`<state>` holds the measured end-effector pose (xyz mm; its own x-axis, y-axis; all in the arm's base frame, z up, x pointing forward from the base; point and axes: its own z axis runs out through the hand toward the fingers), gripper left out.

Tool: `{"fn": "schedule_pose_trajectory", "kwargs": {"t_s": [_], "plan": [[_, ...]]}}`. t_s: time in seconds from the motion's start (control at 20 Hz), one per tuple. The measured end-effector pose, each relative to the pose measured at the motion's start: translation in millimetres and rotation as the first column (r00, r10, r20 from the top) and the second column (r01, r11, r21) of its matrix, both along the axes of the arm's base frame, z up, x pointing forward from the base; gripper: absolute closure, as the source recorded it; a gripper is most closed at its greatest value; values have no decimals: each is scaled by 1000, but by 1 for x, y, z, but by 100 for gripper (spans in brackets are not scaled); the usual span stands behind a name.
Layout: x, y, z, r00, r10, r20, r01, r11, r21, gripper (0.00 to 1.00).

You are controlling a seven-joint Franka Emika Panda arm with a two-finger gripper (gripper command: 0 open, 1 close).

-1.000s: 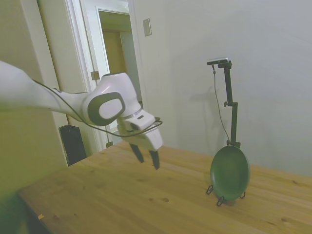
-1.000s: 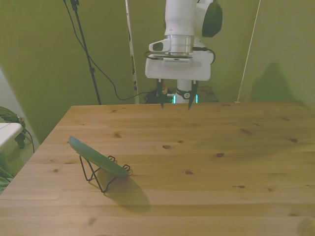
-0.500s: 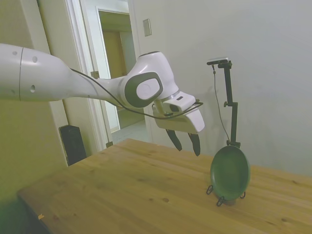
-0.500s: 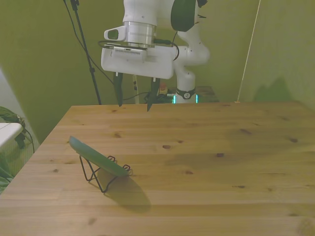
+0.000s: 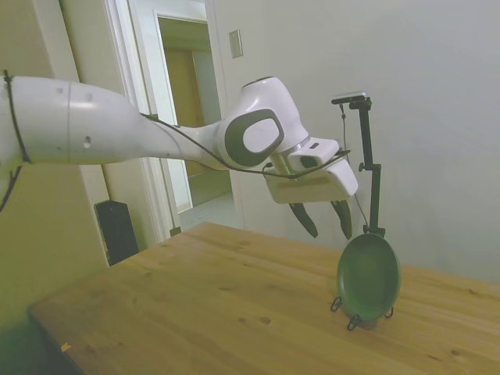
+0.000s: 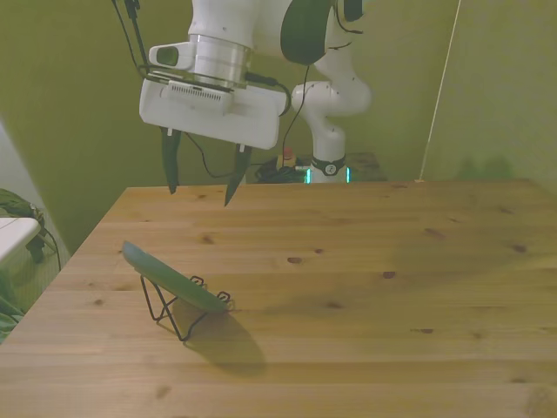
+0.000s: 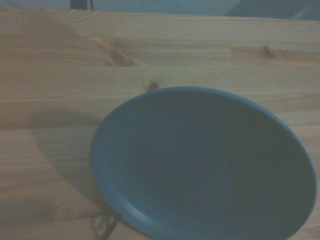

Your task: Unload the plate

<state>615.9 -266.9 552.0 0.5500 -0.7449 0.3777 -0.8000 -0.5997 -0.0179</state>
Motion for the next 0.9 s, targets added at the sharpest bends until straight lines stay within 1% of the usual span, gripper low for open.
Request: {"fn": "schedule_pose_trajectory", "kwargs": {"t_s": [0.15,0.3,0.4,0.6,0.75,0.9], "plan": [[14,-13,8,998,20,-52,-22,999,-28,0],[21,-29,21,994,48,-94,-54,997,-58,0],[24,-44,24,991,71,-113,-80,993,-82,0],[27,-81,17,979,146,-144,-164,979,-121,0],[27,-99,6,968,212,-132,-225,969,-97,0],[27,-104,-4,958,265,-106,-270,962,-39,0]]}}
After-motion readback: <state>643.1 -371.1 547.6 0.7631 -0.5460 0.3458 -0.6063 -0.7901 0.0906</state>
